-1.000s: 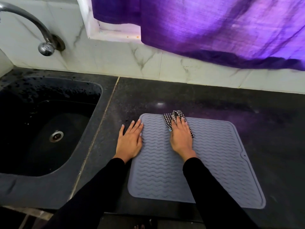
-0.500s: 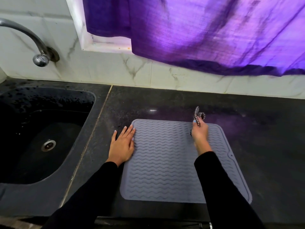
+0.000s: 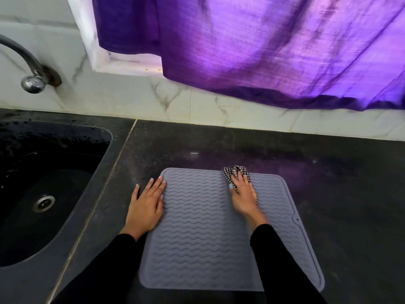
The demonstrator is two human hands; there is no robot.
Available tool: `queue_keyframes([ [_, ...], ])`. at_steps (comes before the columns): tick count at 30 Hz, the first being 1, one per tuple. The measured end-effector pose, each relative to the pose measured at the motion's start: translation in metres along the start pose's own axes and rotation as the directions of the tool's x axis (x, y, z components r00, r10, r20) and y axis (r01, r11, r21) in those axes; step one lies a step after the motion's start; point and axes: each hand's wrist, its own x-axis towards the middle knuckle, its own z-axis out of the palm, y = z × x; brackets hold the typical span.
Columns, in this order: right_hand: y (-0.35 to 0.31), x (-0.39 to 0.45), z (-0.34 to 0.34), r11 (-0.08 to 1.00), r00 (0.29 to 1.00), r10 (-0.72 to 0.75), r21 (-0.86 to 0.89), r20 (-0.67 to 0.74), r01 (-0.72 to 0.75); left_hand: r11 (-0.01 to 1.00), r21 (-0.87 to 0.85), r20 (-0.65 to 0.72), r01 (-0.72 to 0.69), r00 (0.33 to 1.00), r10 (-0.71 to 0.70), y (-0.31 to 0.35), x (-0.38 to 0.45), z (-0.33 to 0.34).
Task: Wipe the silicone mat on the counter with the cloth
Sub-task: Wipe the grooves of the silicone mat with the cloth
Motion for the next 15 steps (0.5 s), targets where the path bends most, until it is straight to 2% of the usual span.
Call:
queue_keyframes([
  [1, 0.000, 0.001, -0.003, 0.976, 0.999, 0.025, 0.215, -0.024, -0.019, 1.000, 0.002, 0.002, 0.001, 1.000, -0.001, 0.000, 0.000, 0.000],
  [2, -0.001, 0.001, -0.008, 0.884, 0.996, 0.078, 0.465, -0.037, -0.052, 1.000, 0.004, 0.007, 0.003, 1.000, -0.003, 0.000, 0.000, 0.000],
  [3, -0.002, 0.001, -0.015, 0.715, 0.990, 0.141, 0.694, -0.020, -0.088, 1.000, 0.006, 0.012, 0.006, 1.000, -0.006, -0.001, 0.000, -0.001],
  [4, -0.001, 0.001, -0.024, 0.484, 0.977, 0.213, 0.868, 0.005, -0.110, 1.000, 0.003, 0.013, 0.008, 1.000, -0.008, 0.000, -0.001, -0.002],
  [5, 0.002, -0.001, -0.035, 0.273, 0.952, 0.304, 0.954, 0.036, -0.123, 1.000, -0.003, 0.015, 0.007, 1.000, -0.007, 0.001, -0.001, -0.003],
  [6, 0.006, -0.002, -0.044, 0.152, 0.921, 0.388, 0.982, 0.043, -0.110, 1.000, -0.012, 0.018, 0.008, 1.000, -0.008, 0.002, -0.002, -0.004],
  [7, 0.011, -0.006, -0.052, 0.109, 0.890, 0.455, 0.989, 0.039, -0.098, 1.000, -0.016, 0.021, 0.008, 1.000, -0.008, 0.002, -0.002, -0.004],
  [8, 0.016, -0.011, -0.058, 0.160, 0.868, 0.497, 0.982, 0.007, -0.099, 1.000, -0.018, 0.021, 0.009, 1.000, -0.008, 0.003, -0.003, -0.004],
  [9, 0.019, -0.016, -0.061, 0.342, 0.846, 0.528, 0.931, -0.080, -0.125, 1.000, -0.018, 0.018, 0.010, 1.000, -0.010, 0.003, -0.003, -0.005],
  [10, 0.022, -0.022, -0.060, 0.568, 0.838, 0.507, 0.810, -0.204, -0.147, 1.000, -0.017, 0.017, 0.012, 1.000, -0.012, 0.003, -0.002, -0.005],
  [11, 0.023, -0.030, -0.056, 0.754, 0.847, 0.432, 0.640, -0.308, -0.152, 1.000, -0.015, 0.019, 0.014, 1.000, -0.013, 0.003, -0.002, -0.005],
  [12, 0.025, -0.035, -0.049, 0.877, 0.877, 0.321, 0.462, -0.356, -0.134, 1.000, -0.013, 0.018, 0.016, 1.000, -0.015, 0.003, -0.002, -0.005],
  [14, 0.031, -0.043, -0.025, 0.980, 0.946, 0.149, 0.172, -0.289, -0.102, 1.000, -0.011, 0.010, 0.014, 1.000, -0.013, 0.002, -0.002, -0.005],
  [15, 0.033, -0.046, -0.014, 0.993, 0.966, 0.105, -0.030, -0.236, -0.115, 1.000, -0.012, 0.010, 0.010, 1.000, -0.010, 0.002, -0.001, -0.005],
])
